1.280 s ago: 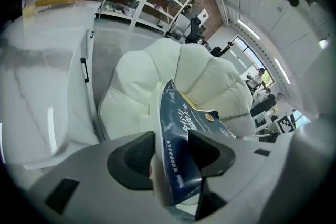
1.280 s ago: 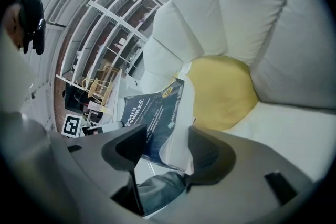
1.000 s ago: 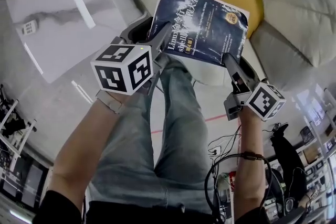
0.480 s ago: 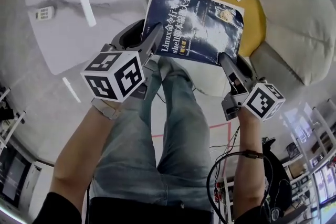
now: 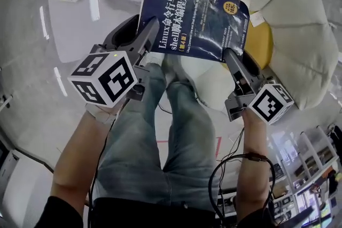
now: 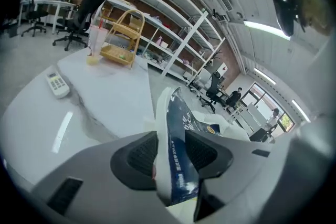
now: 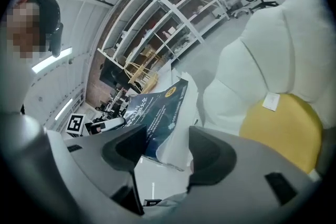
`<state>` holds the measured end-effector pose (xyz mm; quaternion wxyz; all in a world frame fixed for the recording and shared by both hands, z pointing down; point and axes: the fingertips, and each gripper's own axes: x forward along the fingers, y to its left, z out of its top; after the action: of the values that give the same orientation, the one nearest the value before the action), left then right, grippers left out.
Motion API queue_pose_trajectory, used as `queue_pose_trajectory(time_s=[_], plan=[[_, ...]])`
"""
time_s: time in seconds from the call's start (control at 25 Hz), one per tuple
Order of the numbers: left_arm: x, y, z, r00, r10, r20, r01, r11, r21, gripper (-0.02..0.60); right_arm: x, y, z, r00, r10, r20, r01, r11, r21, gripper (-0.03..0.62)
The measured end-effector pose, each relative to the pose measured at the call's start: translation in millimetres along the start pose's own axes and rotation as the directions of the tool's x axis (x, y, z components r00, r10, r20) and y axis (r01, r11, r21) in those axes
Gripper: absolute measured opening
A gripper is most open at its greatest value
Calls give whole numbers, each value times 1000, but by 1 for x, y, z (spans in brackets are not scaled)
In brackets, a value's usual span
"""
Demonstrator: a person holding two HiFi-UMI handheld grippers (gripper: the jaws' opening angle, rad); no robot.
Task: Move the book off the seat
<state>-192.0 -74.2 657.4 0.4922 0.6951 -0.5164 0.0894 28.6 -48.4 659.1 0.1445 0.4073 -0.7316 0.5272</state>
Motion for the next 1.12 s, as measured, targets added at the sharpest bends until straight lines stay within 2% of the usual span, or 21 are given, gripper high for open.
queue_pose_trajectory(time_s=[0.12, 0.24, 0.72, 1.0, 1.12], plan=[[2, -3, 4, 1000, 13, -18, -13, 1000, 20, 172, 1, -3, -1, 1000, 15, 17, -16, 999, 38, 261], [2, -3, 3, 1000, 9, -15, -8, 1000, 26, 172, 0, -4, 0, 1000, 15, 26, -16, 999, 34, 261], [4, 1, 0, 1000, -8, 3, 8, 1000, -3, 172, -1, -1, 2, 1000, -12, 9, 11, 1000, 24, 261], [1, -5, 5, 1000, 14, 4, -14, 997, 72, 172, 1, -6, -6, 998, 34, 61, -39, 996, 84, 261], [1, -5, 5, 1000, 10, 19, -12, 996, 88, 172, 3, -8, -7, 996, 45, 72, -50, 996, 78, 261]])
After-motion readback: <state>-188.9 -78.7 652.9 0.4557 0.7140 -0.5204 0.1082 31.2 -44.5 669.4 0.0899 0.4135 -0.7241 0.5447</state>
